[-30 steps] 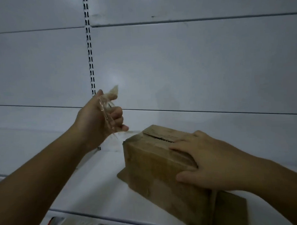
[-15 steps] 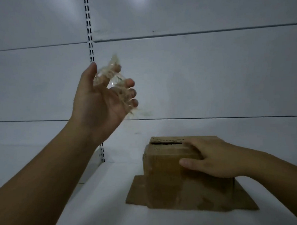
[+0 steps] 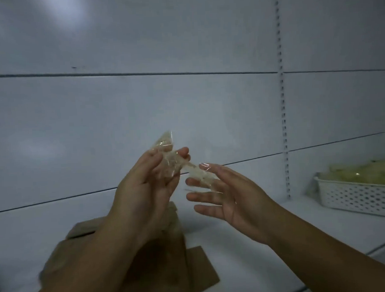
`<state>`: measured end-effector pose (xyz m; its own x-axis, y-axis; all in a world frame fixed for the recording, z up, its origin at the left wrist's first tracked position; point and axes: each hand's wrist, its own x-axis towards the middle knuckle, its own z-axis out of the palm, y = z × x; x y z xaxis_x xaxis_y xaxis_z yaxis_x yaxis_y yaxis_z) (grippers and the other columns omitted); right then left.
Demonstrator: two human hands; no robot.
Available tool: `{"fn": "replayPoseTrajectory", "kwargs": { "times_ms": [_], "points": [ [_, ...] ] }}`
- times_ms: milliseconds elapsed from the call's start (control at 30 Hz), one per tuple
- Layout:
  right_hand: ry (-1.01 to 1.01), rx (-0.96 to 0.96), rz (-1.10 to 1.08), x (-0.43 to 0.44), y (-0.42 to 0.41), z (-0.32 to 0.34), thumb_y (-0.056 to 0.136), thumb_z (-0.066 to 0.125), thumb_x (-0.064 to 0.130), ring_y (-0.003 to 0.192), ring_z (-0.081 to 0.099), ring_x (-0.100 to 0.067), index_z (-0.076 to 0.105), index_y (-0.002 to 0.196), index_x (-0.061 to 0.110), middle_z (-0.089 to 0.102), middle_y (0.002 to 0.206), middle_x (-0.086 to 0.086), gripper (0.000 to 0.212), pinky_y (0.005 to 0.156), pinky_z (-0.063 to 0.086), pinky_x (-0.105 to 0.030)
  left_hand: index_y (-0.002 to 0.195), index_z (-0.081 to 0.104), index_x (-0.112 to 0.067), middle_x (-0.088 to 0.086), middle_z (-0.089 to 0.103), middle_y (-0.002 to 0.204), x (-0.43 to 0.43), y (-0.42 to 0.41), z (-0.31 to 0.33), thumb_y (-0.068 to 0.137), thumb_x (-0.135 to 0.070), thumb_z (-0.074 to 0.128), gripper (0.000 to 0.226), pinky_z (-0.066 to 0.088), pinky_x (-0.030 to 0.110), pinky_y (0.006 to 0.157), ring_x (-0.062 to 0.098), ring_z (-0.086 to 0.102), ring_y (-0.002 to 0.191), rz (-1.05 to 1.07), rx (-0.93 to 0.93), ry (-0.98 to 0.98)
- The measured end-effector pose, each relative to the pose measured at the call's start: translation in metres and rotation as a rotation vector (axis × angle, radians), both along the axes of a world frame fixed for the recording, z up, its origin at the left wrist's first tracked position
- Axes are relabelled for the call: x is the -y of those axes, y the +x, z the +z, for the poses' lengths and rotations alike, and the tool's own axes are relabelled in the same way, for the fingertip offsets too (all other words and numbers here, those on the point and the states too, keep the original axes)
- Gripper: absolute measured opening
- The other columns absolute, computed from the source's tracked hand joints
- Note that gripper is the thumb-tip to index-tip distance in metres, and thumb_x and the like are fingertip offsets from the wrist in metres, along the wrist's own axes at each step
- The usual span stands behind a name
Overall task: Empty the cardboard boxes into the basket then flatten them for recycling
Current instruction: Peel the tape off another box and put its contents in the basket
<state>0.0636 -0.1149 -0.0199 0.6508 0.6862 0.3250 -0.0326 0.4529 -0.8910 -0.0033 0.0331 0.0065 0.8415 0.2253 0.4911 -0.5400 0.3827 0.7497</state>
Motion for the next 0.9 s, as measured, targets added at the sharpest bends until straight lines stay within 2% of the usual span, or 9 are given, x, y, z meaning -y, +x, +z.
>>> {"fn": "replayPoseTrajectory", "kwargs": {
  "times_ms": [67,167,267,367,467,567,633,733,900],
  "points": [
    [-0.045,0.069,-0.123,0.026,0.014,-0.005,0.077,0.070,0.032,0.095,0.068,-0.028,0.052,0.124,0.018,0.064,0.118,-0.014,0.053,0.078,0.057,-0.037,0.109,0.062,-0.014,0.011,0.070,0.113,0.023,0.017,-0.008,0.091,-0.015,0.048,0.023,0.049,0.034,0.092,0.022,0.064,0.110,0.060,-0.024,0.075],
    [-0.168,0.195,-0.318,0.071,0.036,-0.011,0.077,0.073,0.006,0.093,0.069,-0.027,0.054,0.119,0.030,0.062,0.117,-0.007,0.052,0.074,0.059,-0.034,0.099,0.067,-0.018,-0.001,0.074,0.099,0.066,0.044,-0.017,0.085,-0.009,0.063,0.017,0.051,0.030,0.086,0.013,0.069,0.097,0.235,-0.019,0.368],
    [-0.362,0.407,-0.622,0.126,0.066,-0.013,0.082,0.068,0.010,0.083,0.069,-0.018,0.053,0.108,0.044,0.056,0.116,0.006,0.046,0.070,0.059,-0.028,0.094,0.065,-0.021,-0.005,0.075,0.091,0.118,0.074,-0.018,0.086,-0.006,0.061,0.017,0.051,0.017,0.076,0.005,0.069,0.088,0.299,0.035,0.555],
    [-0.438,0.451,-0.759,0.191,0.096,-0.021,0.090,0.059,0.016,0.068,0.069,-0.013,0.056,0.104,0.039,0.058,0.114,0.001,0.027,0.061,0.056,-0.026,0.092,0.064,-0.021,-0.003,0.075,0.087,0.174,0.107,-0.018,0.084,-0.009,0.064,0.014,0.048,0.006,0.067,0.002,0.069,0.084,0.270,0.083,0.570],
    [-0.553,0.577,-0.910,0.254,0.120,-0.033,0.095,0.049,0.024,0.063,0.068,-0.011,0.055,0.098,0.045,0.064,0.103,0.008,0.021,0.063,0.055,-0.037,0.096,0.060,-0.022,-0.006,0.076,0.082,0.223,0.143,-0.024,0.083,-0.017,0.067,0.016,0.051,0.016,0.072,0.001,0.070,0.080,0.211,0.039,0.555],
    [-0.728,0.662,-1.027,0.310,0.137,-0.045,0.097,0.041,0.032,0.058,0.065,-0.003,0.053,0.115,0.040,0.066,0.092,0.011,0.023,0.059,0.052,-0.026,0.095,0.059,-0.021,0.001,0.076,0.076,0.263,0.185,-0.035,0.080,-0.026,0.070,0.020,0.057,0.036,0.074,0.016,0.073,0.074,0.216,-0.060,0.509],
    [-0.797,0.692,-1.111,0.340,0.145,-0.049,0.098,0.038,0.033,0.055,0.058,0.003,0.054,0.115,0.033,0.066,0.081,0.008,0.023,0.058,0.044,-0.023,0.091,0.062,-0.015,0.003,0.075,0.071,0.283,0.212,-0.041,0.081,-0.028,0.071,0.019,0.057,0.037,0.068,0.019,0.073,0.065,0.233,-0.104,0.517],
    [-0.848,0.670,-1.241,0.381,0.163,-0.052,0.096,0.040,0.035,0.055,0.056,-0.001,0.059,0.105,0.028,0.064,0.071,0.004,0.022,0.058,0.042,-0.029,0.084,0.068,-0.011,0.005,0.074,0.071,0.309,0.257,-0.056,0.081,-0.030,0.071,0.019,0.056,0.036,0.066,0.018,0.071,0.062,0.246,-0.126,0.601],
    [-1.031,0.714,-1.315,0.412,0.199,-0.053,0.094,0.037,0.044,0.077,0.060,-0.004,0.057,0.116,0.034,0.066,0.085,0.008,0.032,0.072,0.050,-0.030,0.078,0.074,-0.011,0.005,0.073,0.078,0.327,0.337,-0.074,0.084,-0.032,0.066,0.023,0.056,0.040,0.079,0.020,0.068,0.073,0.321,-0.115,0.672]
  ]
}}
